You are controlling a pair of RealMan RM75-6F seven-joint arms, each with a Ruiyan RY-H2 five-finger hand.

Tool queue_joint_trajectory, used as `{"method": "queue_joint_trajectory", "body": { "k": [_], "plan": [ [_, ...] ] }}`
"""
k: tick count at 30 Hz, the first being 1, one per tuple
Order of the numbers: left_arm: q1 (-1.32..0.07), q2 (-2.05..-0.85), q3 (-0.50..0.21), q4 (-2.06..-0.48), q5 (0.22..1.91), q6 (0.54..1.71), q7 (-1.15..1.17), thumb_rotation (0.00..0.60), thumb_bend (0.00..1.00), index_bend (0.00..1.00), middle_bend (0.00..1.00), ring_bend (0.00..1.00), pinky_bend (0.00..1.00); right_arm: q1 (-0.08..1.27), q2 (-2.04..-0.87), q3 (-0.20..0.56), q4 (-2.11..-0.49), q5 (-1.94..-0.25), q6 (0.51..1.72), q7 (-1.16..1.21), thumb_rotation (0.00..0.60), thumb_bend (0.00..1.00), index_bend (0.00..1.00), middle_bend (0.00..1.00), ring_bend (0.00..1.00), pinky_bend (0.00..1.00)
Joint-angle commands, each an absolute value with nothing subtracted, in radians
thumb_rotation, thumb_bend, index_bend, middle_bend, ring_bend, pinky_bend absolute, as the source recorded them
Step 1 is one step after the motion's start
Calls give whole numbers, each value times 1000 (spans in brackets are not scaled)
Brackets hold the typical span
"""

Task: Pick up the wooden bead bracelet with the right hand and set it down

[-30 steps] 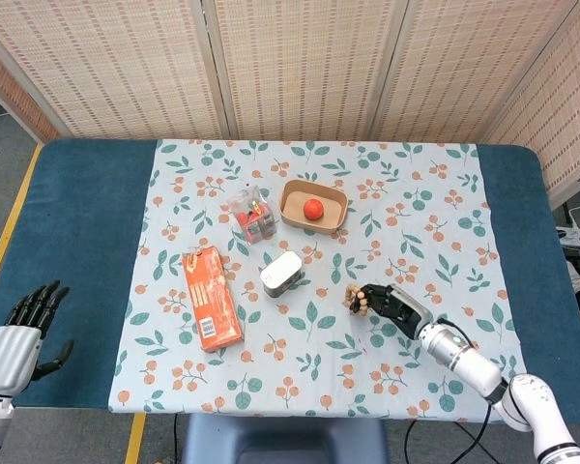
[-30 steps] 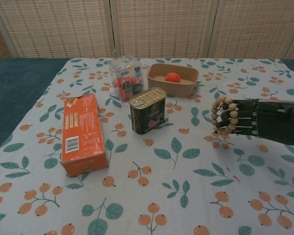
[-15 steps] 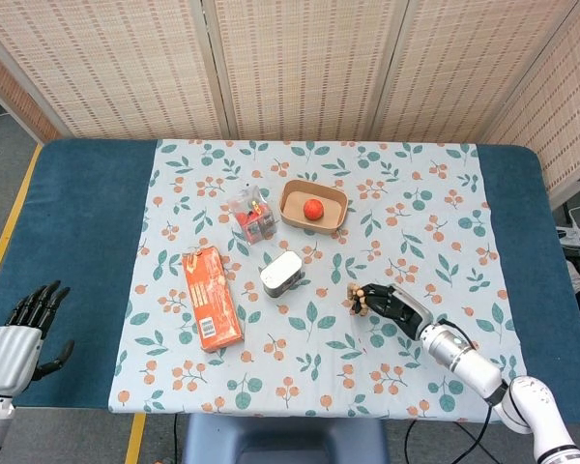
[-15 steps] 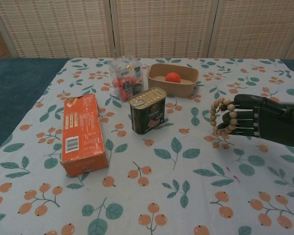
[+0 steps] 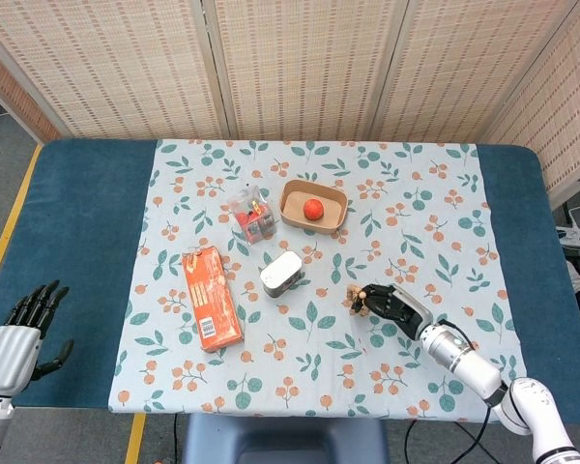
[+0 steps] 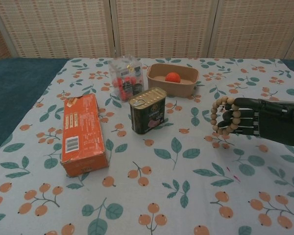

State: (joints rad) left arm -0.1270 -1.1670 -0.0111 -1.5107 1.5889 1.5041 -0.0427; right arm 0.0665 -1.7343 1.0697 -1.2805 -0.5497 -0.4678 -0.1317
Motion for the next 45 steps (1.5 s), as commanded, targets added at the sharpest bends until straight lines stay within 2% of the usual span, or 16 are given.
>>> {"method": "queue_joint_trajectory", "body": {
  "k": [1,5,8,10,14,17,19,21,24,26,28,32,35,40,42,45],
  "plan": [
    [-126,-1167,-10,-1510,1590,1506,-44,600,394,0,0,0,151,65,-1735,1073,-1280,-548,-469,-136,474,402,526,531,335,204],
    [-127,-1167,-11,-1510,1591,1506,-45,600,393,0,0,0,151,61,-1736,1078,-1279,-545,-473,-140,482,412,530,534,335,205],
    [-126,-1167,-11,-1512,1590,1506,-44,600,393,0,0,0,151,59,-1736,1080,-1279,-544,-476,-144,504,480,531,535,335,206],
    [-126,-1167,-11,-1512,1591,1506,-43,600,393,0,0,0,151,57,-1737,1081,-1280,-545,-477,-150,524,575,530,535,334,207],
    [-126,-1167,-11,-1513,1590,1507,-43,600,394,0,0,0,151,55,-1741,1084,-1279,-552,-478,-171,600,845,515,535,335,208],
    [-126,-1166,-11,-1512,1591,1507,-44,600,393,0,0,0,151,53,-1743,1085,-1281,-557,-478,-185,600,925,504,535,335,209],
    [-126,-1166,-11,-1512,1592,1508,-45,600,393,0,0,0,151,51,-1744,1085,-1282,-558,-478,-190,600,937,492,535,335,209],
    [-126,-1166,-11,-1512,1592,1509,-45,600,394,0,0,0,152,50,-1743,1082,-1283,-557,-478,-189,600,902,474,534,335,209],
    [-126,-1165,-11,-1514,1594,1510,-45,600,394,0,0,0,152,51,-1739,1078,-1285,-561,-476,-192,571,626,447,534,334,209],
    [-126,-1165,-10,-1511,1596,1511,-47,600,393,0,0,0,151,51,-1738,1077,-1287,-564,-474,-195,497,447,440,534,333,209],
    [-126,-1166,-10,-1510,1597,1511,-47,600,393,0,0,0,152,51,-1735,1073,-1290,-566,-472,-195,437,346,433,534,331,209],
    [-125,-1166,-10,-1510,1599,1513,-48,600,394,0,0,0,153,50,-1730,1070,-1290,-566,-475,-193,359,216,425,534,329,209],
    [-126,-1167,-10,-1510,1599,1514,-47,600,393,0,0,0,153,52,-1728,1071,-1288,-562,-479,-189,337,176,424,534,329,209],
    [-125,-1168,-10,-1510,1598,1514,-47,600,393,0,0,0,154,55,-1723,1068,-1287,-558,-483,-182,348,168,438,534,329,209],
    [-126,-1168,-11,-1510,1597,1514,-46,600,393,0,0,0,155,56,-1723,1069,-1288,-555,-484,-177,396,192,470,534,329,209],
    [-125,-1167,-11,-1510,1596,1515,-47,600,392,0,0,0,155,58,-1723,1066,-1285,-549,-490,-171,469,298,517,537,329,209]
  ]
}}
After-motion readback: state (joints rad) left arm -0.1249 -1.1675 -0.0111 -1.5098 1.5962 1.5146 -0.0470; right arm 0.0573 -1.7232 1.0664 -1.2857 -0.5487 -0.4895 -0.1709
